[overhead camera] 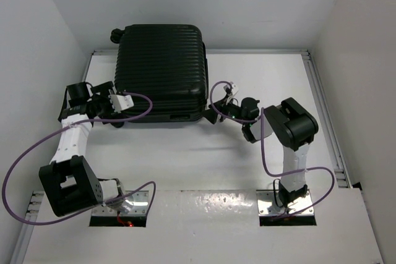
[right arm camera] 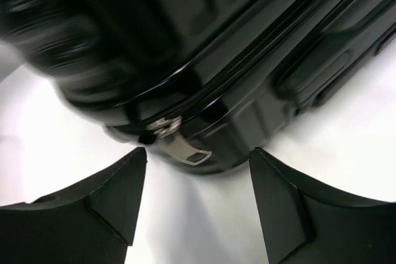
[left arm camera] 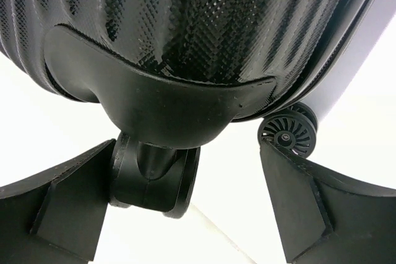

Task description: Pack the luggage

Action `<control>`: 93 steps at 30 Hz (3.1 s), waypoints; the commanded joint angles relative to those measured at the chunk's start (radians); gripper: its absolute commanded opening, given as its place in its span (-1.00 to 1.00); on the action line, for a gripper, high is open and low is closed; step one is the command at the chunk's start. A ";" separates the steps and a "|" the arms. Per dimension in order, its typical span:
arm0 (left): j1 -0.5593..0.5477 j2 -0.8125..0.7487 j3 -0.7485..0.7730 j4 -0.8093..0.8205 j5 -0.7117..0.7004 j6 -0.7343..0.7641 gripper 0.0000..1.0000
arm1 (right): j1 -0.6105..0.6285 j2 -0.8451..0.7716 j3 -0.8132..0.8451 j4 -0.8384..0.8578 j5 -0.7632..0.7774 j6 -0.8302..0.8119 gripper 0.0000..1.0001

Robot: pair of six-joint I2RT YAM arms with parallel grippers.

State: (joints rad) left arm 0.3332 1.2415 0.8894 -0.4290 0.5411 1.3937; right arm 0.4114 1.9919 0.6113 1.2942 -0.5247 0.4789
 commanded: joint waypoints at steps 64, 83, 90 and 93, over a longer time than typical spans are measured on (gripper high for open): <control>0.319 -0.155 -0.027 -0.284 0.192 0.044 0.98 | -0.120 0.016 0.295 0.332 -0.357 -0.292 -1.00; 0.294 -0.050 0.151 -0.246 0.117 -0.529 0.98 | -0.253 -0.047 0.211 0.332 -0.710 -0.023 0.08; 0.259 -0.155 0.114 -0.153 0.054 -0.694 0.98 | -0.195 -0.257 0.195 -0.440 -0.516 -0.374 -0.28; 0.250 -0.189 0.091 -0.131 0.020 -0.714 0.98 | -0.161 -0.283 0.125 -0.436 -0.448 -0.352 -0.28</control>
State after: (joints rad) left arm 0.6003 1.1088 0.9894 -0.6144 0.5888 0.7635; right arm 0.2249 1.7618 0.7734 0.9607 -1.0554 0.2207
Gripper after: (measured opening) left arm 0.992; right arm 0.361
